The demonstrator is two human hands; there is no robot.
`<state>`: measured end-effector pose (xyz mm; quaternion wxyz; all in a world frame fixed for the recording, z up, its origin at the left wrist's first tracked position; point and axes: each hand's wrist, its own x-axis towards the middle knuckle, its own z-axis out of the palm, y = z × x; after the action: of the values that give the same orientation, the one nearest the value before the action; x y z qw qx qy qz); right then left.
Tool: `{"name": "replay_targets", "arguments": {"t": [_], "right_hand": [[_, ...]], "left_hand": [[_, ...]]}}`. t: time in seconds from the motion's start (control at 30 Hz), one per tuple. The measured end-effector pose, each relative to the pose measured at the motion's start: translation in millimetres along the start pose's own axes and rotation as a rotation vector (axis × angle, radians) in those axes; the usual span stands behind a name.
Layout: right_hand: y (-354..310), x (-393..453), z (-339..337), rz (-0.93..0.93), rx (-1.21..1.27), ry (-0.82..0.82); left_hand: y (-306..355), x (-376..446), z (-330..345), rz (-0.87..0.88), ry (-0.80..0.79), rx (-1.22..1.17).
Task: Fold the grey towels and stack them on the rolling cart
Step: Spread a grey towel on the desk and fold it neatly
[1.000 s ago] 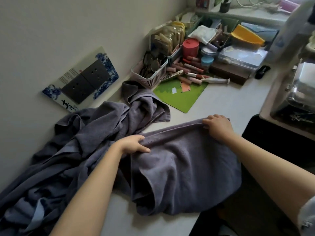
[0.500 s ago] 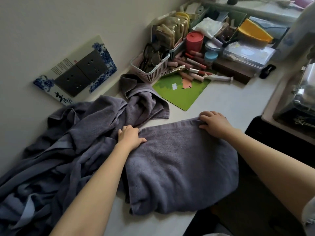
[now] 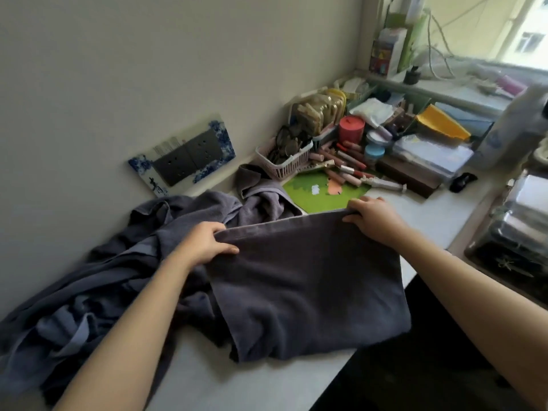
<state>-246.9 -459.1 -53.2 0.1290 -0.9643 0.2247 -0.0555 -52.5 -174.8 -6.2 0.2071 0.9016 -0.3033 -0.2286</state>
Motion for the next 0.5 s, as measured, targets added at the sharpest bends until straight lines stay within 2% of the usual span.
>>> {"name": "replay_targets", "arguments": {"t": [0.07, 0.17, 0.2, 0.3, 0.4, 0.5], "right_hand": [[-12.3, 4.6, -46.0, -0.085, 0.054, 0.122], [-30.4, 6.0, -109.4, -0.201, 0.144, 0.421], [-35.0, 7.5, -124.8, -0.218, 0.166, 0.477], [-45.0, 11.8, -155.6, -0.248, 0.133, 0.397], [-50.0, 12.1, -180.7, -0.264, 0.218, 0.488], [-50.0, 7.9, -189.2, -0.25, 0.231, 0.376]], "left_hand": [[19.1, -22.8, -37.3, 0.012, 0.123, -0.049], [43.5, -51.5, -82.5, 0.101, 0.43, -0.145], [48.8, -57.6, -93.2, 0.118, 0.476, -0.179], [59.5, -69.3, -111.8, 0.057, 0.428, -0.232], [69.8, -79.6, -130.9, 0.048, 0.465, -0.312], [70.5, -87.6, -138.3, 0.028, 0.391, -0.263]]}}
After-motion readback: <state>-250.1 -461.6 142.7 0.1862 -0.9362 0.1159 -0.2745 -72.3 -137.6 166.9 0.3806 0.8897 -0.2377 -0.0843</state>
